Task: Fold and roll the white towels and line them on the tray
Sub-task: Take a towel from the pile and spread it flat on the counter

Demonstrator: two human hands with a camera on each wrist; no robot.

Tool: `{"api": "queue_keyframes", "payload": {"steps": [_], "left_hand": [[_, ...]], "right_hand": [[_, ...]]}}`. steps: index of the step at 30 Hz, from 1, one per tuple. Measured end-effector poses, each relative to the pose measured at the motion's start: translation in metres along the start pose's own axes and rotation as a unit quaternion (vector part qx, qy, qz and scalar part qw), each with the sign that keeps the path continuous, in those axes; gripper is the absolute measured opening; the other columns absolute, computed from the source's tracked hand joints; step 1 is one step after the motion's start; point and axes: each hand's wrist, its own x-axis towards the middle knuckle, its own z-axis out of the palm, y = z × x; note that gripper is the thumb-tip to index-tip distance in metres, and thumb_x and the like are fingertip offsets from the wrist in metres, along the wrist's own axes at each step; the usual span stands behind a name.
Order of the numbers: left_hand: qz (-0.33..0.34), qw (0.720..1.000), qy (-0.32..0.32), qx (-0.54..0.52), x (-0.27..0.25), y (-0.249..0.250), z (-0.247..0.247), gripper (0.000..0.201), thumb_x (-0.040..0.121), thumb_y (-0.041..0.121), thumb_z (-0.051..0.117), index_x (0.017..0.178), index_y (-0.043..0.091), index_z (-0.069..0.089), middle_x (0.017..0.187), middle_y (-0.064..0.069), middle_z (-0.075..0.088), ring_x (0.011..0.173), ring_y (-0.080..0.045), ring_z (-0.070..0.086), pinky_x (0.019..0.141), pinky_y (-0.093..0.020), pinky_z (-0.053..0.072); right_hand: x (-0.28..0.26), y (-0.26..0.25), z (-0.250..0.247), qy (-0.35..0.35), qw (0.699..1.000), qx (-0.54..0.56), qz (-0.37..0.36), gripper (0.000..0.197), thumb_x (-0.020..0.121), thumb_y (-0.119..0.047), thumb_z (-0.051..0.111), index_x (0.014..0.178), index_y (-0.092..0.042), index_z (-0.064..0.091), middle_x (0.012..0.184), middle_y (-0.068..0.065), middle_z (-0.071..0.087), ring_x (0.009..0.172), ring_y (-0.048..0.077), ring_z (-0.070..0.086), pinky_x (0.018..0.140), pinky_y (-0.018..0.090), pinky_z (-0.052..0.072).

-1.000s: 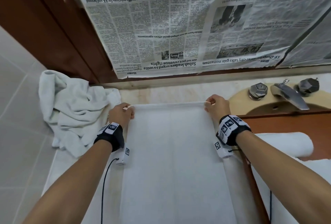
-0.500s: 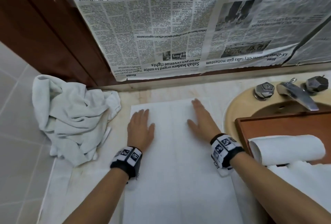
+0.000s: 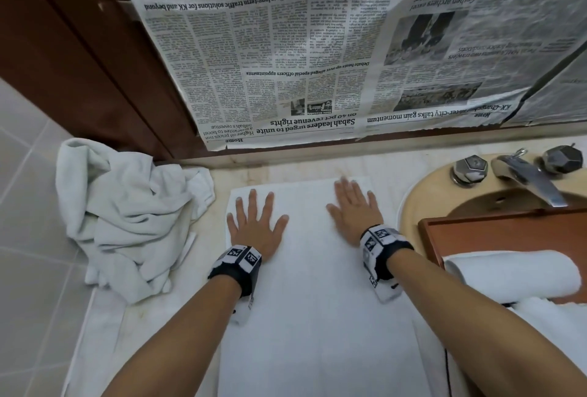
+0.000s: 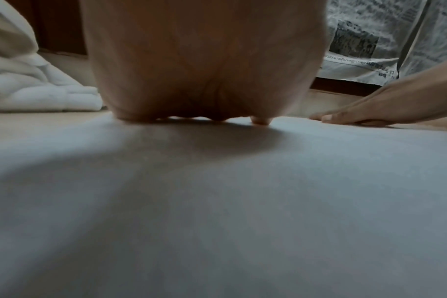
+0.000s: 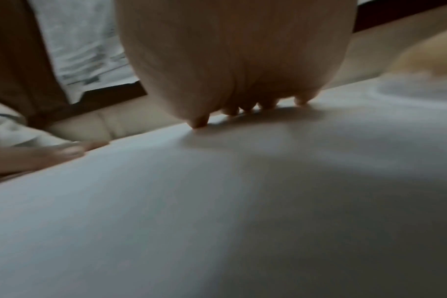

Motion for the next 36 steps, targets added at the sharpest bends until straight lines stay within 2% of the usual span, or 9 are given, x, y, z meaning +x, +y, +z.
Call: {"api": "queue_keyframes", "payload": {"steps": [4,10,15,19,22,24,28,32,36], "left_hand": [[-0.004,1.000,0.023,-0.010,-0.006,0.000,-0.004,0.068,0.099,0.064,0.019,0.157,0.038,-0.005,0.164,-0.001,-0.022,0.151,-0.030,-0.018,0.121,-0.052,-0.008],[0.064,0.998,0.004,0.015,-0.021,0.026,0.004,0.059,0.101,0.060,0.017,0.154,0.049,-0.006,0.164,0.007,-0.020,0.150,-0.031,-0.018,0.119,-0.058,-0.007],[0.046,0.998,-0.014,0.034,-0.008,0.008,0.001,0.061,0.097,0.068,0.012,0.151,0.052,-0.012,0.162,0.013,-0.025,0.150,-0.025,-0.023,0.120,-0.055,-0.010],[-0.034,0.999,-0.003,0.000,-0.001,-0.020,-0.011,0.063,0.098,0.066,0.014,0.153,0.048,-0.008,0.163,0.013,-0.021,0.151,-0.026,-0.018,0.119,-0.058,-0.007],[-0.033,0.999,0.035,-0.022,-0.028,-0.016,-0.004,0.065,0.097,0.063,0.011,0.157,0.041,0.000,0.165,0.012,-0.013,0.152,-0.026,-0.011,0.120,-0.057,-0.003],[0.005,0.999,0.038,-0.029,-0.060,-0.001,0.009,0.075,0.086,0.068,-0.002,0.156,0.041,0.000,0.165,0.012,-0.012,0.152,-0.024,-0.010,0.120,-0.054,-0.002],[0.048,0.999,0.004,0.002,-0.103,0.025,0.042,0.075,0.081,0.066,-0.013,0.153,0.046,-0.011,0.162,0.011,-0.025,0.150,-0.022,-0.021,0.118,-0.054,-0.009],[0.016,1.000,0.021,0.010,-0.096,0.008,0.042,0.069,0.086,0.067,-0.011,0.152,0.049,-0.013,0.162,0.014,-0.023,0.150,-0.019,-0.020,0.120,-0.051,-0.010],[-0.037,0.999,0.011,-0.005,-0.091,-0.024,0.029,0.059,0.100,0.059,0.008,0.153,0.046,-0.013,0.161,0.016,-0.024,0.150,-0.020,-0.020,0.120,-0.055,-0.009]], "right_hand": [[-0.011,0.022,-0.012,0.002,0.998,0.014,0.061,0.062,0.105,-0.043,0.013,0.156,-0.019,-0.011,0.162,-0.003,-0.021,0.150,0.019,-0.015,0.121,0.050,-0.003],[-0.038,-0.032,0.014,-0.013,0.996,-0.025,-0.085,0.063,0.102,-0.053,0.007,0.155,-0.026,-0.015,0.156,-0.013,-0.028,0.148,0.014,-0.021,0.120,0.047,-0.011],[-0.026,-0.010,0.011,-0.020,0.998,-0.021,-0.049,0.063,0.103,-0.053,0.007,0.154,-0.028,-0.019,0.158,-0.012,-0.028,0.148,0.012,-0.021,0.121,0.044,-0.010],[-0.028,0.016,-0.005,-0.011,0.999,-0.005,0.032,0.062,0.104,-0.047,0.006,0.155,-0.020,-0.017,0.161,-0.004,-0.025,0.149,0.015,-0.018,0.122,0.045,-0.007],[-0.051,0.004,0.007,0.025,0.999,-0.026,0.024,0.061,0.105,-0.044,0.011,0.156,-0.015,-0.007,0.163,0.000,-0.015,0.152,0.019,-0.007,0.121,0.048,-0.004],[-0.076,-0.015,0.028,0.056,0.997,-0.039,-0.035,0.062,0.103,-0.045,0.017,0.156,-0.014,0.015,0.163,0.000,0.004,0.150,0.023,0.016,0.117,0.049,0.005],[-0.105,-0.045,0.060,-0.017,0.998,-0.016,-0.062,0.061,0.103,-0.050,0.014,0.150,-0.018,0.039,0.157,-0.004,0.032,0.142,0.020,0.036,0.110,0.048,0.017],[-0.099,-0.024,0.050,0.015,0.998,-0.032,-0.059,0.064,0.095,-0.054,-0.008,0.154,-0.028,-0.013,0.159,-0.015,-0.021,0.150,0.015,-0.014,0.119,0.043,-0.010],[-0.100,0.007,0.035,0.000,0.999,-0.019,0.039,0.060,0.103,-0.048,0.004,0.153,-0.026,-0.021,0.157,-0.012,-0.031,0.148,0.012,-0.022,0.121,0.045,-0.009]]}}
